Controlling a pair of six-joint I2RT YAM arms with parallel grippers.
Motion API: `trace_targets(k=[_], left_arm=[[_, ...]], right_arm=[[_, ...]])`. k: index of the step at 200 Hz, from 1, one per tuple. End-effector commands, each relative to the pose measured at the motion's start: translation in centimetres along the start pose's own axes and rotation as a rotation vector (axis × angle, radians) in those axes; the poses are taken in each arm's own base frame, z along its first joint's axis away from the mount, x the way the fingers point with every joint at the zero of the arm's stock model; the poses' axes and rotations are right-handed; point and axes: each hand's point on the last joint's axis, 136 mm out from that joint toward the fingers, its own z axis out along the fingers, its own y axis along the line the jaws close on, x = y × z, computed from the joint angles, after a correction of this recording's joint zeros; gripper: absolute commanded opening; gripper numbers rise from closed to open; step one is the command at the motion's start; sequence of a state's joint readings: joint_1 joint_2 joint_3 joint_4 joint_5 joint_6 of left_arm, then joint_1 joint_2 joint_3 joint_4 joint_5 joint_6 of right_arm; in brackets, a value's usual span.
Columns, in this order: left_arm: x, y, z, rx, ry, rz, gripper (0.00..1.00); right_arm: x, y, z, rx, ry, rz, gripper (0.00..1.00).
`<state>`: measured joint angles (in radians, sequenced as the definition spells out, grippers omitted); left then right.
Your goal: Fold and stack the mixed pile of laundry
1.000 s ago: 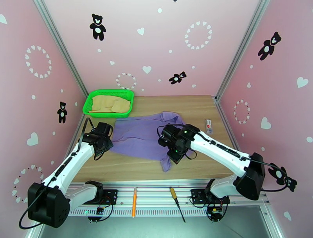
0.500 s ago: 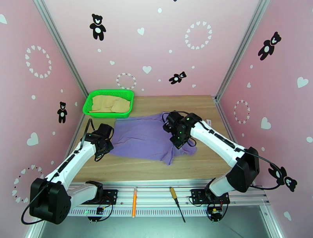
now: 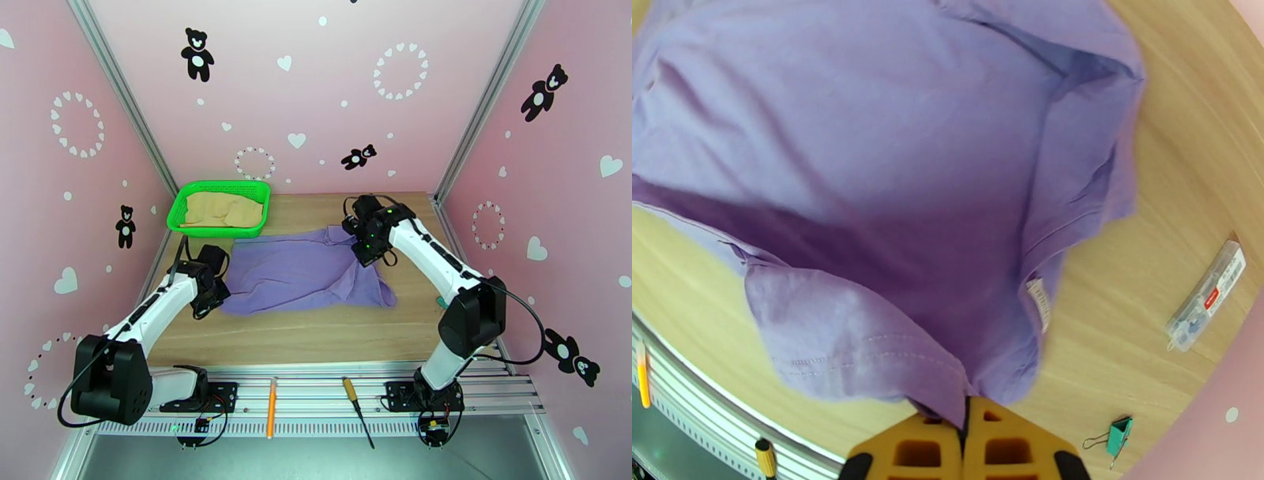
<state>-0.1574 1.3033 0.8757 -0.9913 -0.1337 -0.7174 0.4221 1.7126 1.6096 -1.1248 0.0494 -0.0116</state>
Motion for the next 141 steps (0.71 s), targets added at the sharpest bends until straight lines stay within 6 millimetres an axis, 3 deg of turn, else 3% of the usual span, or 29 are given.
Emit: trace_targets(k=[1,39,62,96,141], left_arm=[[1.3,-0.6,-0.3,0.077,0.051,0.0,0.0],[3.2,0.2,1.3,0.072,0.095,-0.022,0.0],[2.2,-0.4,1.6,0.052,0.098,-0.021,0.0],[-1.2,-1.4,1.2,0.009,0.089,-0.019,0.0],[-2.4,-0.9,1.2,-0.038,0.127,-0.012,0.0]], right_arm=[[-1.5,-0.3,-0.7,-0.021,-0.052,-0.003,0.0],[-2.2,0.1,0.0,-0.067,-0.058,-0.012,0.0],[-2.6,-0.4,0.4,-0.06,-0.052,-0.006,0.0],[-3.0,-2.4,0.5,-0.037,-0.063,0.04,0.0],[-3.1,-4.5,1.0,-0.022,-0.066,0.088,0.0]])
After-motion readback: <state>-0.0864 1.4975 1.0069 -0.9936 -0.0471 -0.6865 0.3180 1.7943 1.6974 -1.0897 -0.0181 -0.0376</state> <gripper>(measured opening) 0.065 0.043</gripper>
